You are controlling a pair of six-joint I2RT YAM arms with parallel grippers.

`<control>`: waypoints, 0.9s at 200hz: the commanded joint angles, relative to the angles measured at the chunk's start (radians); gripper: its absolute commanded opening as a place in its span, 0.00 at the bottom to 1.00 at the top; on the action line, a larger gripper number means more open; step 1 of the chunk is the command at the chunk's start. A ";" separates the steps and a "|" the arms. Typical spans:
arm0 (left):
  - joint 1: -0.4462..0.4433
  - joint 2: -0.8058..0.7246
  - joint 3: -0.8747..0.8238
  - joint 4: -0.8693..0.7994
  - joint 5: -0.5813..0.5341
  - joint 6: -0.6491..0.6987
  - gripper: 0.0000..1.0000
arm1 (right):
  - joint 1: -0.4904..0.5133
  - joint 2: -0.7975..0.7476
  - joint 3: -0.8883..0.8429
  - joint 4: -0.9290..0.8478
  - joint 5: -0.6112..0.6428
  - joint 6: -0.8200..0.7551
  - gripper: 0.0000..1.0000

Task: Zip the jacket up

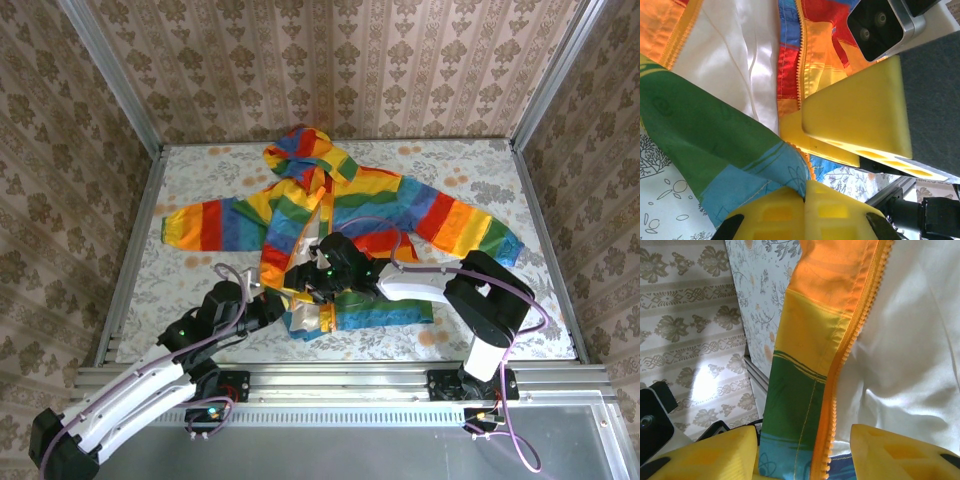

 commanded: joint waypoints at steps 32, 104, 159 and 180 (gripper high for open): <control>0.037 -0.015 -0.034 0.022 0.036 -0.011 0.00 | -0.001 0.015 0.009 0.112 -0.034 0.058 0.30; 0.066 -0.015 -0.031 -0.017 0.068 -0.005 0.00 | -0.010 -0.036 -0.008 0.073 0.026 0.028 0.00; 0.075 -0.015 -0.014 0.005 0.107 0.015 0.00 | -0.011 -0.065 -0.003 -0.056 0.064 -0.032 0.14; 0.079 -0.015 -0.014 0.035 0.116 0.015 0.00 | -0.010 -0.062 -0.010 -0.049 0.050 -0.021 0.23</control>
